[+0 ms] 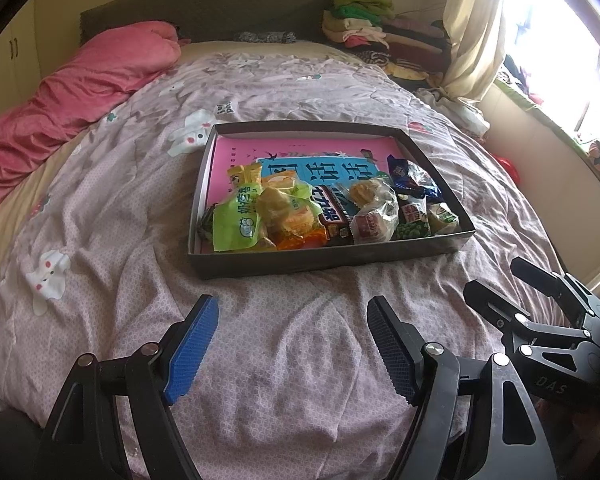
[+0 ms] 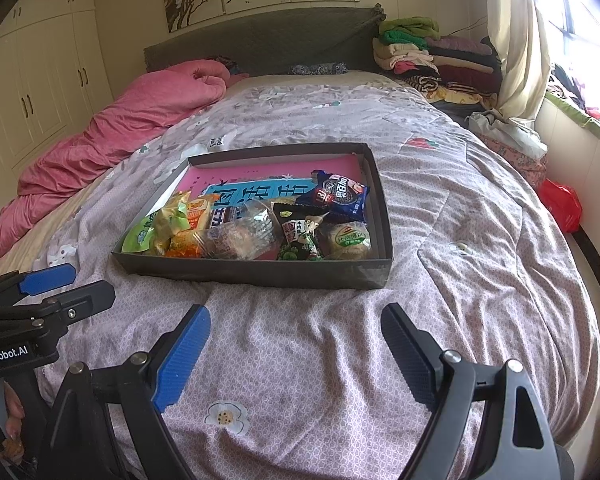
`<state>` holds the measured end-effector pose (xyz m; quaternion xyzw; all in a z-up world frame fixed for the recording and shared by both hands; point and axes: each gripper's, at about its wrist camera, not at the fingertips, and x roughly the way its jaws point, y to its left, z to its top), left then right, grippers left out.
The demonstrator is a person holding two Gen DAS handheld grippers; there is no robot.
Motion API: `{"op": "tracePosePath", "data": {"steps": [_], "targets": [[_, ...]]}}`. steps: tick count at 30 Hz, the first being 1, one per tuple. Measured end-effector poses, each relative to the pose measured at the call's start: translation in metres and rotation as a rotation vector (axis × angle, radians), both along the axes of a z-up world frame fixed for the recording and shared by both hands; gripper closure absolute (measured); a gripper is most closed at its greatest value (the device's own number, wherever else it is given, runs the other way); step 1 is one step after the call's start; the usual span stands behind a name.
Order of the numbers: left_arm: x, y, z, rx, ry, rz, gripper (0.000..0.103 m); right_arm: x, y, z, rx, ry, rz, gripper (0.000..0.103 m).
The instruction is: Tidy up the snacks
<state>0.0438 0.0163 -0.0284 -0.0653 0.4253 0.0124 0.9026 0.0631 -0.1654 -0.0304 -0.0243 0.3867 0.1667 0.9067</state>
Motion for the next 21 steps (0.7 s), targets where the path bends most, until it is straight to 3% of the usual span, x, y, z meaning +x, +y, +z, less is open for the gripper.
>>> {"op": "tracePosePath", "data": {"steps": [21], "targets": [[-0.0002,0.0042,0.0002,-0.003,0.001,0.002,0.025,0.0033,-0.0031,-0.0004,0.0,0.004,-0.006,0.014]]}}
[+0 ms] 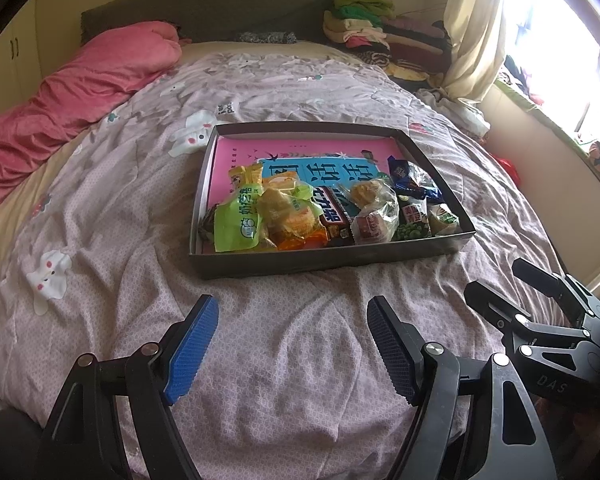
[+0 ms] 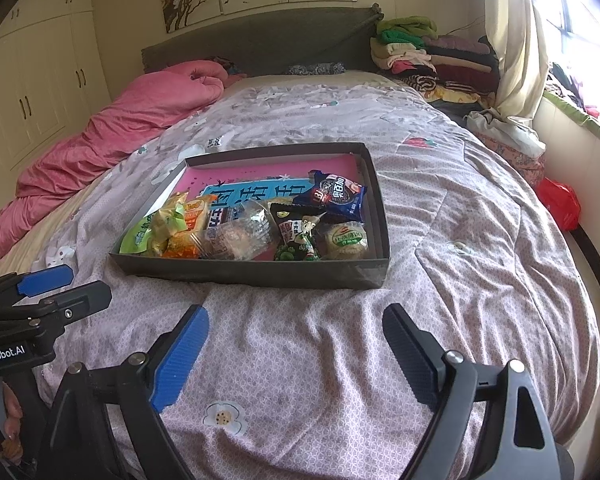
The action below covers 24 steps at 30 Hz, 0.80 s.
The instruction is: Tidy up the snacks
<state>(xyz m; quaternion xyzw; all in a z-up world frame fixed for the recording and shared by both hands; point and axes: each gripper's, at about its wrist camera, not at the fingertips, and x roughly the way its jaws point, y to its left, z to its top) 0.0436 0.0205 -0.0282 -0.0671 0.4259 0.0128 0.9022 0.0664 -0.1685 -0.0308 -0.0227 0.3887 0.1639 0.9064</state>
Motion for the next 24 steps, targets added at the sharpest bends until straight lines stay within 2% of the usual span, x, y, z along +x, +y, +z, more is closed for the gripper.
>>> {"op": "tracePosePath", "data": {"steps": [24], "targets": [[-0.0002,0.0003,0.0003,0.0,-0.001,-0.002,0.025,0.0003,0.0004,-0.0013,-0.003,0.004,-0.001,0.013]]}}
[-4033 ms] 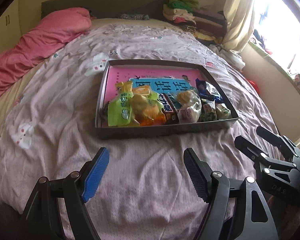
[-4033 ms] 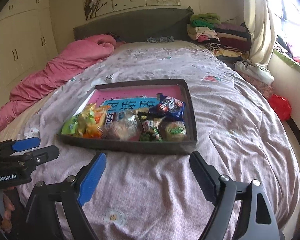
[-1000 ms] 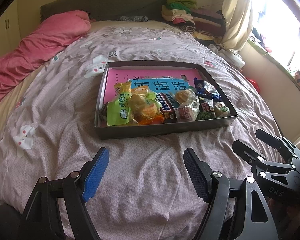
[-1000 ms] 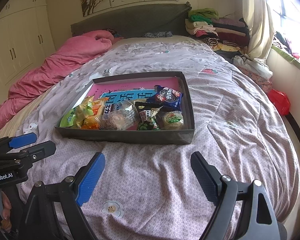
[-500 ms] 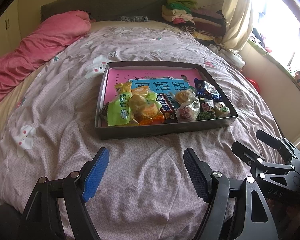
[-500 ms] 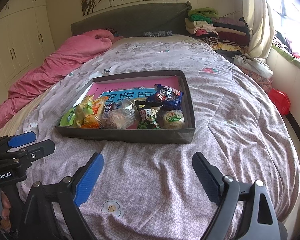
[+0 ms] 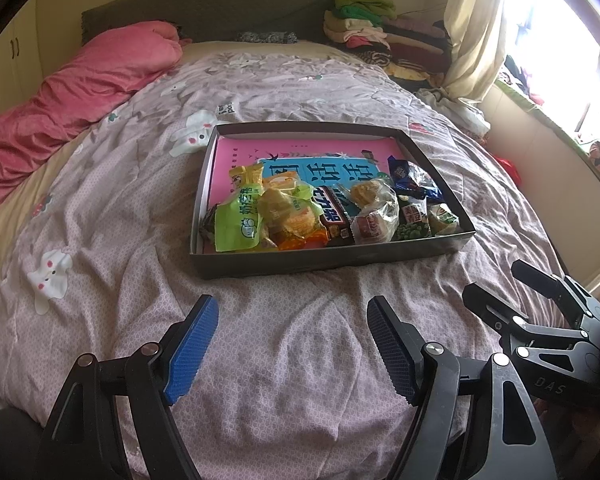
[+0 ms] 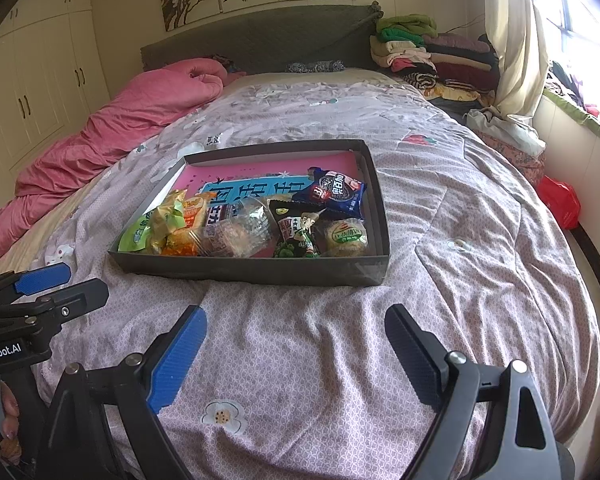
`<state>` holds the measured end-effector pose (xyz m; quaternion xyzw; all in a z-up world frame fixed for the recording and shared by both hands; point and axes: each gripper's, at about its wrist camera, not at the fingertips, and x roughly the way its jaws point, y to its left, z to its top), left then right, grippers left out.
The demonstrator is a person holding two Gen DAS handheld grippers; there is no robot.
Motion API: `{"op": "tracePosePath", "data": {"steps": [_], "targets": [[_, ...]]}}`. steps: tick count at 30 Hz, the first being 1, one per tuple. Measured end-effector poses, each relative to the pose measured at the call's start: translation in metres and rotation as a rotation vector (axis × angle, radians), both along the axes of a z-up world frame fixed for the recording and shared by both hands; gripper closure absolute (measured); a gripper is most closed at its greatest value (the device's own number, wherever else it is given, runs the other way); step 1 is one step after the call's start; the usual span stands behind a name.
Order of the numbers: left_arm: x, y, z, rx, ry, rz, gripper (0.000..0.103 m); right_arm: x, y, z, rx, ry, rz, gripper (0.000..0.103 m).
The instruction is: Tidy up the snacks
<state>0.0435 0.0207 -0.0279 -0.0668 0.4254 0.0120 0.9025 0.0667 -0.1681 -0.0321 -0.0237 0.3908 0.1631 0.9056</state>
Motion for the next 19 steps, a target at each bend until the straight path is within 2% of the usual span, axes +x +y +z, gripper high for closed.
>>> {"op": "tracePosePath", "data": {"steps": [8,11,19], "targets": [[-0.003,-0.001,0.003,0.007,-0.014,0.01,0.025,0.0,0.0,-0.001,-0.001,0.002,0.0,0.012],[-0.004,-0.001,0.006,0.022,-0.02,0.043,0.025,0.0,-0.001,-0.002,0.001,0.001,-0.006,0.012],[0.001,0.015,0.001,-0.009,-0.02,0.106,0.025,0.004,-0.004,-0.004,0.001,0.003,-0.016,0.012]]}}
